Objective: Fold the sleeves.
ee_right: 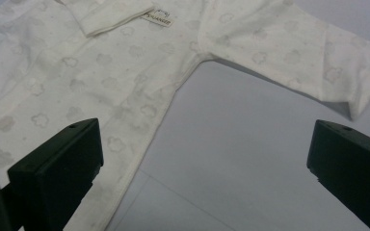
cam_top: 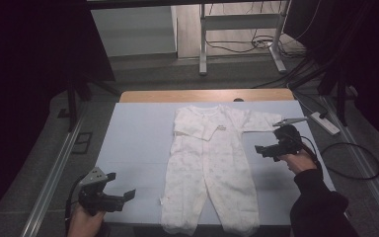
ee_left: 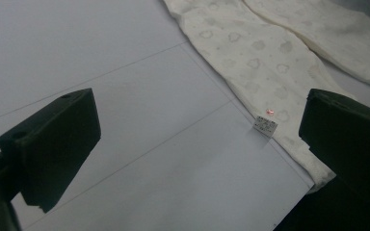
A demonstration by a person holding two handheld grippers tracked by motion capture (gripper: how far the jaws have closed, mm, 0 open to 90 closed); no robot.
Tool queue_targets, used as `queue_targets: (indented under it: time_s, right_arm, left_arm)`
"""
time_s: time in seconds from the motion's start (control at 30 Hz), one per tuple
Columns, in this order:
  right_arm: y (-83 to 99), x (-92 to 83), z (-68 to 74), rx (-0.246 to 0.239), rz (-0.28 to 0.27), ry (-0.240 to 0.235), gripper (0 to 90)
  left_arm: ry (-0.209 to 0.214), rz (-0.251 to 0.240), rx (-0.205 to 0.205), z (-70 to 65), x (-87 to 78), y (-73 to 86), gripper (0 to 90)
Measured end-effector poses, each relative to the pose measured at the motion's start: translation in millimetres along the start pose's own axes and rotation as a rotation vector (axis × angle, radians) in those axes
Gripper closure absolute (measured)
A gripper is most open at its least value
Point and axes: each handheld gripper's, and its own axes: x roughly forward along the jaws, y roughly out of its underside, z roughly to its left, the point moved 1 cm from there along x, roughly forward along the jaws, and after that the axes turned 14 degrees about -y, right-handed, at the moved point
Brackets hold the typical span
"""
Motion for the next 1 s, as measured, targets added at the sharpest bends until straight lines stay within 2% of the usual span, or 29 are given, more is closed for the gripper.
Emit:
queue_targets:
  time_s: [0.23, 0.47, 0.57, 0.8, 1.0]
  right_arm:
    - [-6.6, 8.5, -13.2, 0.003, -0.003, -0.019, 0.0]
    - [-13.5, 16.5, -30.4, 0.029, -0.01, 0.016, 0.0]
    - [-17.9, 19.9, -39.9, 0.054, -0.018, 0.034, 0.0]
    - [-23.7, 27.5, -55.9, 0.081, -0.023, 0.023, 0.0]
    - [-29.4, 31.3, -68.1, 0.094, -0.021, 0.048, 0.0]
  left_arm:
    - [0.003, -0.002, -0.002, 0.2, -0.1, 0.1, 0.7]
    - [0.007, -0.002, -0.004, 0.6, -0.1, 0.1, 0.7]
    - [0.008, -0.002, -0.005, 0.7, -0.1, 0.1, 0.7]
    - [0.008, -0.002, -0.002, 0.6, 0.0, 0.1, 0.7]
    - [0.01, -0.002, -0.003, 0.6, 0.0, 0.1, 0.7]
